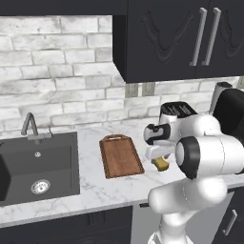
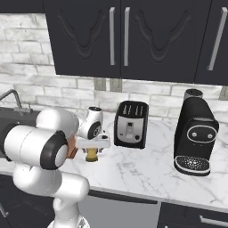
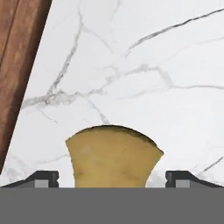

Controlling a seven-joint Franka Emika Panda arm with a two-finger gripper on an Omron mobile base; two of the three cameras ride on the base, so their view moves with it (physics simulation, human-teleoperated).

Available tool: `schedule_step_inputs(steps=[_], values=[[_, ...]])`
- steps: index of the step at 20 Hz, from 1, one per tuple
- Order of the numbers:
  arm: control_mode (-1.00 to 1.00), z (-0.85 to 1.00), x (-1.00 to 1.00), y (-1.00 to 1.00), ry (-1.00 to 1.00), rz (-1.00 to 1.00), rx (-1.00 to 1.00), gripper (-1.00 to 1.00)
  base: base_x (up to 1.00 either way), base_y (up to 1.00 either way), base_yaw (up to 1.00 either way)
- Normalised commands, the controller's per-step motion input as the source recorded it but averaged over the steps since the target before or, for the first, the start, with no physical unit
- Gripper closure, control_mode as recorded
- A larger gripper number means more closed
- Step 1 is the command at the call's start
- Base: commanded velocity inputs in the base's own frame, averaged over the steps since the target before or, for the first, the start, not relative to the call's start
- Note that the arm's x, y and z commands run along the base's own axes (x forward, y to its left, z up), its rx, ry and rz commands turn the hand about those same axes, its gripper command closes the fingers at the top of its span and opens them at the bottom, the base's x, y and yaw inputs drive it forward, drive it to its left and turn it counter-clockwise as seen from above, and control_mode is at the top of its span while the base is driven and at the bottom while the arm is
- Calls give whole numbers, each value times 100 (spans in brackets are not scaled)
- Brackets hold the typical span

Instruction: Pick up the sponge from the counter and clean the cutting board by briefly scrubbing or pressing down on the cutting board. Once finished, release the sponge.

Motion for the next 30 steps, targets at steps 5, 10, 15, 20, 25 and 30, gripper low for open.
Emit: schedule_step_inputs(steps=[5, 10, 15, 20, 25, 30], values=[[-100, 57, -27, 0, -13, -4, 0, -100, 0, 0, 0], [-100, 70, -39, 0, -17, -4, 0, -100, 0, 0, 0], [-100, 71, -29, 0, -13, -6, 0, -100, 0, 0, 0], [-100, 56, -24, 5, -7, -8, 0, -100, 0, 0, 0], [-100, 33, -13, 29, -6, -8, 0, -100, 0, 0, 0], [-100, 38, -6, 46, -18, -5, 0, -100, 0, 0, 0]])
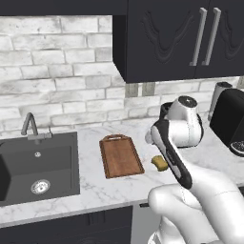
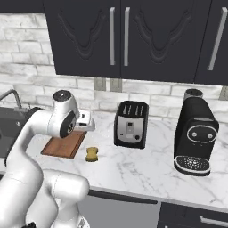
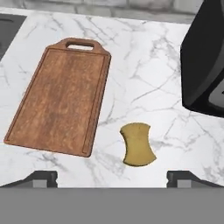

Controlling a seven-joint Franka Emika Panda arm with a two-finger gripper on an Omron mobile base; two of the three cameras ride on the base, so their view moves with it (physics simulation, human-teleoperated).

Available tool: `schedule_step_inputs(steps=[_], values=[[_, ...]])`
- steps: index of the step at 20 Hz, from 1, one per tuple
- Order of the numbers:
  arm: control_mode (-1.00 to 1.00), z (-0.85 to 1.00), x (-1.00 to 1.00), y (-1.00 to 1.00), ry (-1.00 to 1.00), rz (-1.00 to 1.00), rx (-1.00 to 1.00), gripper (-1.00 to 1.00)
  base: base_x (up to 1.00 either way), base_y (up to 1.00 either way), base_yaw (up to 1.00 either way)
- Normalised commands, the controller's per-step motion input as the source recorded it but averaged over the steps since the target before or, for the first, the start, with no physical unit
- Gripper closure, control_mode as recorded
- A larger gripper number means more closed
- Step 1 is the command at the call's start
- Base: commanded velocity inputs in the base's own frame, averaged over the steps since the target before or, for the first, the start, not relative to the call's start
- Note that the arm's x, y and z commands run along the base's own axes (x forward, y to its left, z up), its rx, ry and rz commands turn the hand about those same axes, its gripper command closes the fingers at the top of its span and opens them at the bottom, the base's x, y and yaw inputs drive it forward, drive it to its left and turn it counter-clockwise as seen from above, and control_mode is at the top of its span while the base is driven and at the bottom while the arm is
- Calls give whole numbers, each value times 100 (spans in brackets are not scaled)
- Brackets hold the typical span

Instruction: Pick up the sponge from the counter and clean the cutting board by briefly scrubbing or pressing down on the cutting board. Once finished, release the sponge.

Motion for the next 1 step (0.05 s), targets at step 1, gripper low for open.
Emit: schedule_step_inputs(steps=[1], values=[[-100, 43, -9, 48, -21, -4, 0, -100, 0, 0, 0]])
